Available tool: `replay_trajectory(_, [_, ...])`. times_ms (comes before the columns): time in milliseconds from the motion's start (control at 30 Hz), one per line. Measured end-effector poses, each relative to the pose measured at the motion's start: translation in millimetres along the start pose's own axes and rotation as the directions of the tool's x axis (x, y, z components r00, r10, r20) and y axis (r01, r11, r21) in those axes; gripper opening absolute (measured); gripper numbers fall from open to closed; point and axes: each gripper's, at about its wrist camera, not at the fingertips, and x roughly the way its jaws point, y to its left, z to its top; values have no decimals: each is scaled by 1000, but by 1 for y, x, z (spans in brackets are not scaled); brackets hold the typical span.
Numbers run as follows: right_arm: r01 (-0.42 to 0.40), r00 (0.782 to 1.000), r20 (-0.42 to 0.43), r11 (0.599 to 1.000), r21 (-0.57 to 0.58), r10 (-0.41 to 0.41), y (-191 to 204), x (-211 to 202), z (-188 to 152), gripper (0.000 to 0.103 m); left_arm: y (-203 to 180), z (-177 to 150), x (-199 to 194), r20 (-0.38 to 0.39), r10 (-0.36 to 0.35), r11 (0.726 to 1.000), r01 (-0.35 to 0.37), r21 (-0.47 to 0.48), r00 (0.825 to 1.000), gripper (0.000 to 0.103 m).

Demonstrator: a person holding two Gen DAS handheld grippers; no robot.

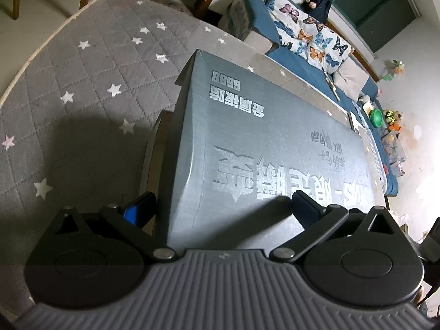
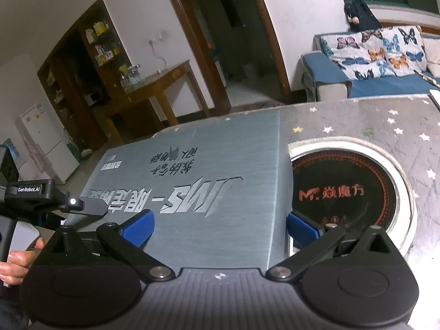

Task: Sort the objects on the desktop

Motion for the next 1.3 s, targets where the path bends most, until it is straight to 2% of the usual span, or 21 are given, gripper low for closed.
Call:
replay_trajectory(567, [-30, 999, -26, 999, 29, 31, -8, 2, -7, 103, -5, -3, -12, 8, 37, 999, -37, 32, 999, 103])
replay_trajectory(733, [-31, 999, -41, 999, 29, 32, -10, 5, -9, 103, 5, -4, -4, 0, 39, 999, -39, 11, 999, 103])
replay_trajectory(1300, [-44, 998, -53, 998, 44, 46, -17, 14, -17, 103, 10, -7, -2, 23, 35, 998, -36, 44, 999, 103])
